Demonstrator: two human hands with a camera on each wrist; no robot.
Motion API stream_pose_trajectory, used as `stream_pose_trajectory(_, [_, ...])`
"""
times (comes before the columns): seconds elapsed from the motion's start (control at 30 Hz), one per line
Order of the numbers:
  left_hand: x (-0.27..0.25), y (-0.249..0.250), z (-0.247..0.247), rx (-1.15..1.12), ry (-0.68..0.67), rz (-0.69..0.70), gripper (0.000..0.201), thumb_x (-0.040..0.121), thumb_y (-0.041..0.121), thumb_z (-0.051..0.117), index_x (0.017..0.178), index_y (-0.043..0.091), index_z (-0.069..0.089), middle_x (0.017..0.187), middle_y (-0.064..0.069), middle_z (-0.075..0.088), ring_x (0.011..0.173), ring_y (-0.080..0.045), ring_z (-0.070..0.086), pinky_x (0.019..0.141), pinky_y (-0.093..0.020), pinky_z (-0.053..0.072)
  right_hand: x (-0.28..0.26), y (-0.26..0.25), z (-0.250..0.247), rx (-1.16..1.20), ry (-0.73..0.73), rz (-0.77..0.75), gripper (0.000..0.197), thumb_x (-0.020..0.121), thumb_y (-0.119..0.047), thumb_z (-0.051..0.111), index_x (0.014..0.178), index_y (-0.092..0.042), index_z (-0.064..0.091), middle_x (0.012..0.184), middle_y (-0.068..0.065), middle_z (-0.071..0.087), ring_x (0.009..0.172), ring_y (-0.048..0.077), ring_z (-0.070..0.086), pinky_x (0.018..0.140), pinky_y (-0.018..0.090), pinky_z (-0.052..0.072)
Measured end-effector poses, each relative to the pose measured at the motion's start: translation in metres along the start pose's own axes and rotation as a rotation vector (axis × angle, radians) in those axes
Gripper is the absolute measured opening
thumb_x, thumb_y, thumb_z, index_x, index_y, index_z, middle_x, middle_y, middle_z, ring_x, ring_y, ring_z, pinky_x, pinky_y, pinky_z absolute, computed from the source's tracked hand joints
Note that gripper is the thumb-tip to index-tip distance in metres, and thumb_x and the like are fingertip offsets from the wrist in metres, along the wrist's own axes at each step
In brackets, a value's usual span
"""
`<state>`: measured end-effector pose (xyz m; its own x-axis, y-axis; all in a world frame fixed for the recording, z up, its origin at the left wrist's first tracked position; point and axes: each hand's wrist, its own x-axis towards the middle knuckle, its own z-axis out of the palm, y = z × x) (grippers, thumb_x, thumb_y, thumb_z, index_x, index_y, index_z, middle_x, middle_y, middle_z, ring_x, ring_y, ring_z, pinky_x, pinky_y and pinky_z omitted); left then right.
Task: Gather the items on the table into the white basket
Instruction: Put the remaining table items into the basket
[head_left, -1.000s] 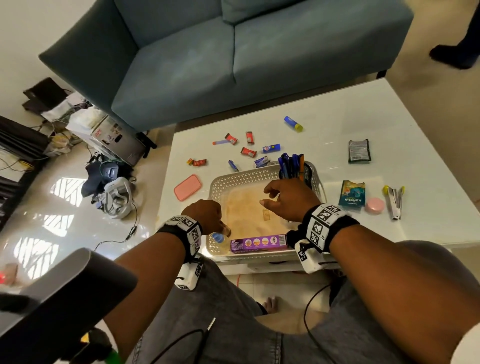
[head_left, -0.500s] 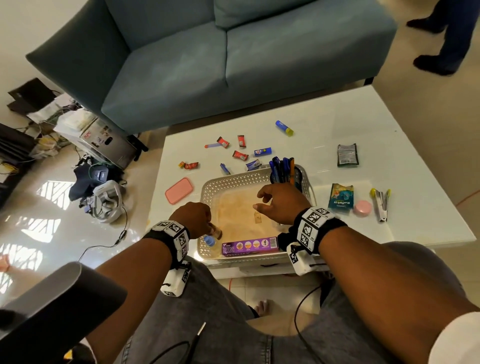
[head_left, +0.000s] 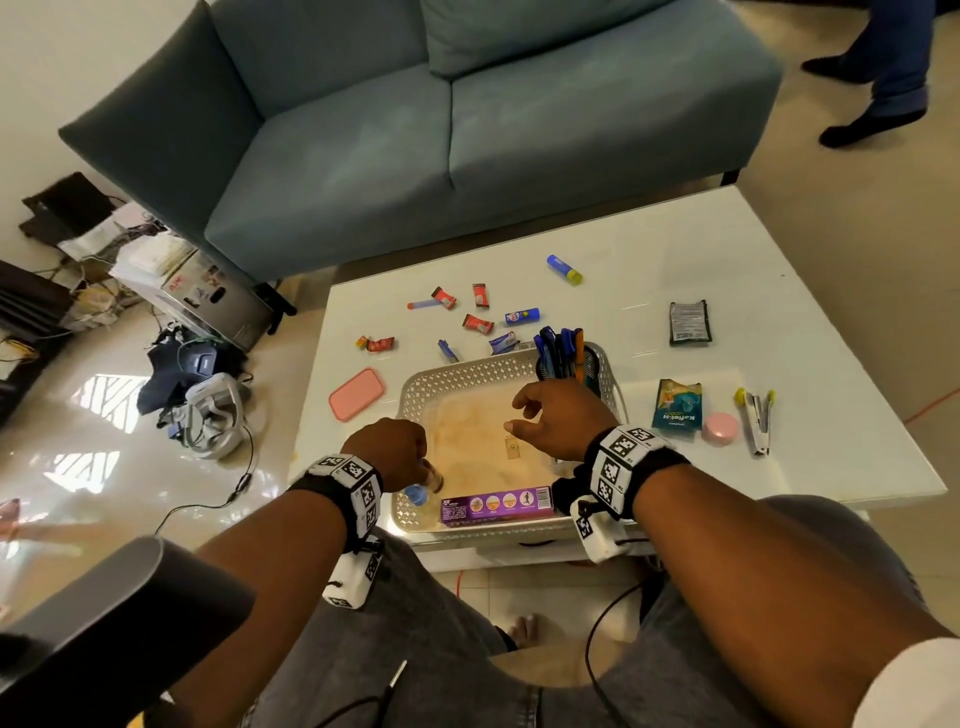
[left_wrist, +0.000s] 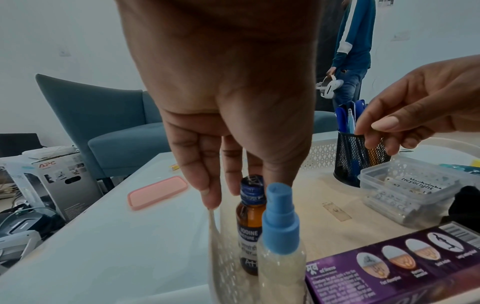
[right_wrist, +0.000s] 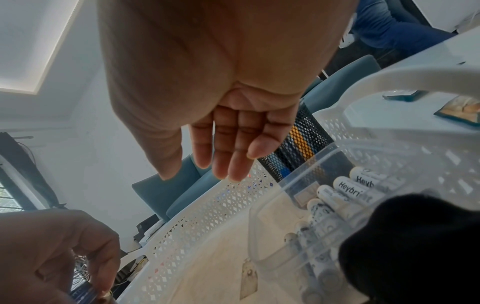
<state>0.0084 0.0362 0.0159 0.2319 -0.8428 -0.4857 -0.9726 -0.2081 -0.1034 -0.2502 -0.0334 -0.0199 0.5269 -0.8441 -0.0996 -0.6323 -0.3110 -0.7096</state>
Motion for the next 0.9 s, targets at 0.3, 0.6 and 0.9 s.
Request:
stream_pose_trajectory(0.3, [0.0007,0.0029,-0.0020,-0.058,0.038,0.001,0.030,0.075,0.038,0.084,0.098,0.026,0.069,0.102,0.002,0.069,0.090,-0.017,0.065,0.076,-0.028,0.054,-0.0008,0.0034,-0.0010,0.003,-0.008,0.013,0.043,0.085,-0.053,0.069,0.117,-0.024,0.067,0.099,-0.010,0.068,0.087,0.008,0.061,0.081,0.027,0.051])
stream_pose_trajectory(0.6, [0.0023,0.0005,0.0005,-0.042,0.030,0.001,0.032,0.077,0.041,0.082,0.103,0.026,0.070,0.103,0.002,0.068,0.091,-0.019,0.064,0.077,-0.029,0.054,0.0010,0.0044,0.0015,-0.002,-0.024,0.024,0.045,0.084,-0.053,0.071,0.118,-0.024,0.068,0.099,-0.009,0.068,0.091,0.009,0.063,0.085,0.029,0.053])
stream_pose_trajectory(0.9, [0.0028,-0.0013,0.0011,-0.055,0.048,0.012,0.036,0.075,0.050,0.081,0.103,0.031,0.068,0.104,0.005,0.067,0.091,-0.017,0.061,0.075,-0.029,0.050,0.0014,0.0065,0.0051,-0.013,-0.039,0.013,0.046,0.084,-0.051,0.071,0.120,-0.021,0.067,0.102,-0.006,0.069,0.093,0.010,0.063,0.085,0.028,0.052])
